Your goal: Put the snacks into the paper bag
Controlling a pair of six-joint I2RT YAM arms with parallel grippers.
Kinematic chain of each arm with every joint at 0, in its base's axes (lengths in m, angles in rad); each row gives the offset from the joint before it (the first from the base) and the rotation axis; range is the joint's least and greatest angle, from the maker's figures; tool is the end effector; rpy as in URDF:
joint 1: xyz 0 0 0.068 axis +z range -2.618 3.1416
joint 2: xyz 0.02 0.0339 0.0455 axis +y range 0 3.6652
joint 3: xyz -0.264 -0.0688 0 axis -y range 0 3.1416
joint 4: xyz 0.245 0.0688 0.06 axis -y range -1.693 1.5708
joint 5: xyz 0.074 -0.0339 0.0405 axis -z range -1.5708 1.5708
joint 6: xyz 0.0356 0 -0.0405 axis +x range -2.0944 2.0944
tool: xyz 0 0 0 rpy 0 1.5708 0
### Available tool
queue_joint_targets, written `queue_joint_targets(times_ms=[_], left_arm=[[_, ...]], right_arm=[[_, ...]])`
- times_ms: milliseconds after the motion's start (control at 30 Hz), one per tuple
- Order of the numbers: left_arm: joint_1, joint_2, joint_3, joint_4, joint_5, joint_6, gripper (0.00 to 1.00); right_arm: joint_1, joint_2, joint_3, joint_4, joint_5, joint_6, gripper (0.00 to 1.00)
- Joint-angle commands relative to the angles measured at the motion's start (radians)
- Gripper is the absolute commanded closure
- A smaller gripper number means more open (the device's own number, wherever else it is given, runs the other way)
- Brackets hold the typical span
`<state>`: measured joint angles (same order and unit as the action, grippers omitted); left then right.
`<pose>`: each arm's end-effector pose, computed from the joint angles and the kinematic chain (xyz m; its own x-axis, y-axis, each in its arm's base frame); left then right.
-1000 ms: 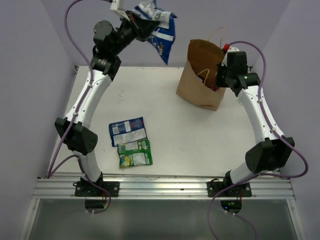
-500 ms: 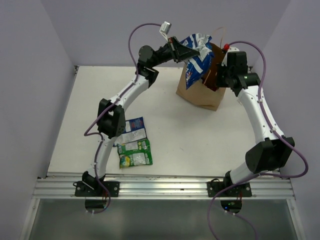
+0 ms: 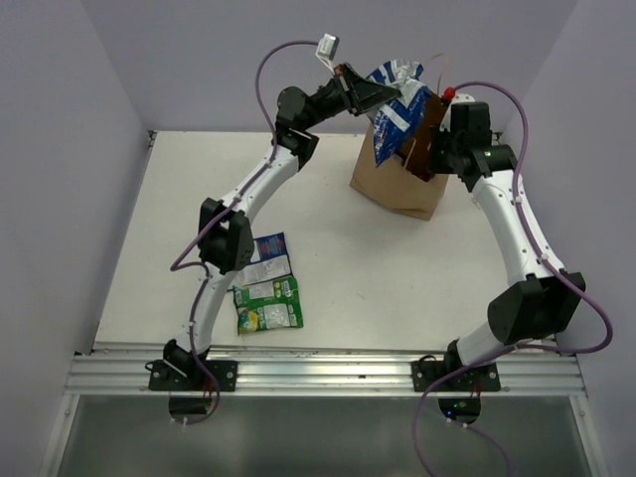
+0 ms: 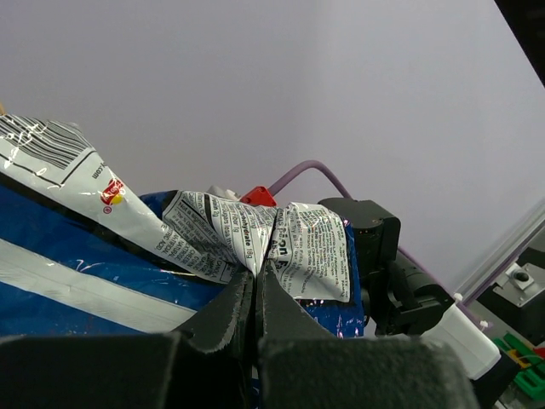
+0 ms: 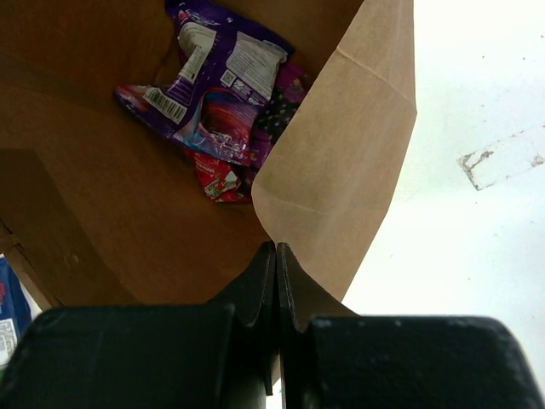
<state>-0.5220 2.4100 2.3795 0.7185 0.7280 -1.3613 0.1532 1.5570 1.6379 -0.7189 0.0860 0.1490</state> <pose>0.4570 -0.2902 0.4062 -0.6854 -0.4481 -0.5739 0.7085 -0.2284 -0.6678 0.3401 0.0494 0.3919 -0.5945 0.0579 -0.8020 0.0045 0.9976 0.0687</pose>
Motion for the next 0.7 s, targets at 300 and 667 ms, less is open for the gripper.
queue_joint_targets(times_ms=[300,667], left_arm=[[-0.099,0.003,0.041,0.048,0.039,-0.002,1.00],[-0.084,-0.038,-0.031,-0.168,-0.128,0.157,1.00]], right_arm=[[0.025,-0.026,-0.009,-0.005,-0.026,-0.006,1.00],[0.026,-0.080,-0.046,-0.002,-0.011,-0.014,1.00]])
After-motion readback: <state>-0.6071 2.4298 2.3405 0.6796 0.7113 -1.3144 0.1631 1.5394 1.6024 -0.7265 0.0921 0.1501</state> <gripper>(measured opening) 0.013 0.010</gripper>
